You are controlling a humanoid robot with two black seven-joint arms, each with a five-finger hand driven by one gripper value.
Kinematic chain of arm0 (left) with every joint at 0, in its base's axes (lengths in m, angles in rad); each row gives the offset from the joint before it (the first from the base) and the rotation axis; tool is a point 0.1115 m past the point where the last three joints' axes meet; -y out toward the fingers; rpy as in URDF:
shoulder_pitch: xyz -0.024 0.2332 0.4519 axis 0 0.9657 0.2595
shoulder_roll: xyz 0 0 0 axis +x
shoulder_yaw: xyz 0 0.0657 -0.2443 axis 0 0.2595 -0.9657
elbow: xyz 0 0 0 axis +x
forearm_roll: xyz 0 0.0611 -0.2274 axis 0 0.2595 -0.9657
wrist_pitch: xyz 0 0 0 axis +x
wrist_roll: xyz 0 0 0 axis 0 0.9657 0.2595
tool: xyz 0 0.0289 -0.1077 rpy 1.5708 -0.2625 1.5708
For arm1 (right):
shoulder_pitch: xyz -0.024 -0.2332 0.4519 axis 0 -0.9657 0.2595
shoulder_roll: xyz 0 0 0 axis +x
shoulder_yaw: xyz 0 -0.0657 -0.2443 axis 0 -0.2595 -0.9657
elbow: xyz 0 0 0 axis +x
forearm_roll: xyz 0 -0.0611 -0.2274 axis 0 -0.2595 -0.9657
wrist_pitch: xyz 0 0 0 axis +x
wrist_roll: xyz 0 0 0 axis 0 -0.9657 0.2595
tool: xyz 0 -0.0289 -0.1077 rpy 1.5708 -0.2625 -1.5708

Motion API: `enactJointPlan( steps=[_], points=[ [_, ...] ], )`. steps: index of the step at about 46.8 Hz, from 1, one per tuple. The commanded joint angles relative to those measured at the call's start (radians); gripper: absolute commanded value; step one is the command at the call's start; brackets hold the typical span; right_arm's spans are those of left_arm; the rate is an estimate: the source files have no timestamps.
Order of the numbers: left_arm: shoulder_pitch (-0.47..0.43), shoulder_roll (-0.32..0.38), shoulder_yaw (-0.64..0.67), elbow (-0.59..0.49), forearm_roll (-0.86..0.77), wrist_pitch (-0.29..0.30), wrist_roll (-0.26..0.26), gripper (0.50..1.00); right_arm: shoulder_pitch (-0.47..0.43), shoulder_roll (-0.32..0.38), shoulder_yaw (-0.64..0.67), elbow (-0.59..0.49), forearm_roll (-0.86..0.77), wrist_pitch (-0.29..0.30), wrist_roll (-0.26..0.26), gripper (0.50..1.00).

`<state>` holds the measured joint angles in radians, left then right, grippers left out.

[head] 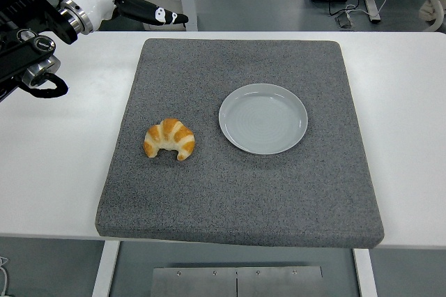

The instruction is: Place the bread on the plate

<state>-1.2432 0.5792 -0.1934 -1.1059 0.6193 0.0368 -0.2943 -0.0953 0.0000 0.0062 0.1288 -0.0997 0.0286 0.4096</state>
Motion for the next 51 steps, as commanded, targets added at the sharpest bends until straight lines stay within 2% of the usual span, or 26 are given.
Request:
enactJointPlan(
  steps=[1, 8, 16, 32, 39, 51],
  points=[
    [0.01, 0.016, 0.0, -0.038, 0.036, 0.0, 0.009, 0.963, 0.0, 0.0, 0.0, 0.0, 0.0, -0.001, 0.0, 1.0],
    [0.038, 0.04, 0.0, -0.117, 0.118, 0.0, 0.018, 0.963, 0.0, 0.0, 0.0, 0.0, 0.0, -0.001, 0.0, 1.0],
    [0.067, 0.051, 0.003, -0.15, 0.145, -0.001, 0.035, 0.963, 0.0, 0.0, 0.0, 0.0, 0.0, 0.001, 0.0, 1.0],
    [0.1, 0.185, 0.058, -0.338, 0.197, -0.001, 0.044, 0.963, 0.0, 0.0, 0.0, 0.0, 0.0, -0.001, 0.0, 1.0],
    [0.126, 0.215, 0.058, -0.367, 0.27, -0.001, 0.044, 0.963, 0.0, 0.0, 0.0, 0.0, 0.0, -0.001, 0.0, 1.0],
    [0.177, 0.22, 0.061, -0.367, 0.315, -0.001, 0.044, 0.963, 0.0, 0.0, 0.0, 0.0, 0.0, 0.001, 0.0, 1.0]
  ],
)
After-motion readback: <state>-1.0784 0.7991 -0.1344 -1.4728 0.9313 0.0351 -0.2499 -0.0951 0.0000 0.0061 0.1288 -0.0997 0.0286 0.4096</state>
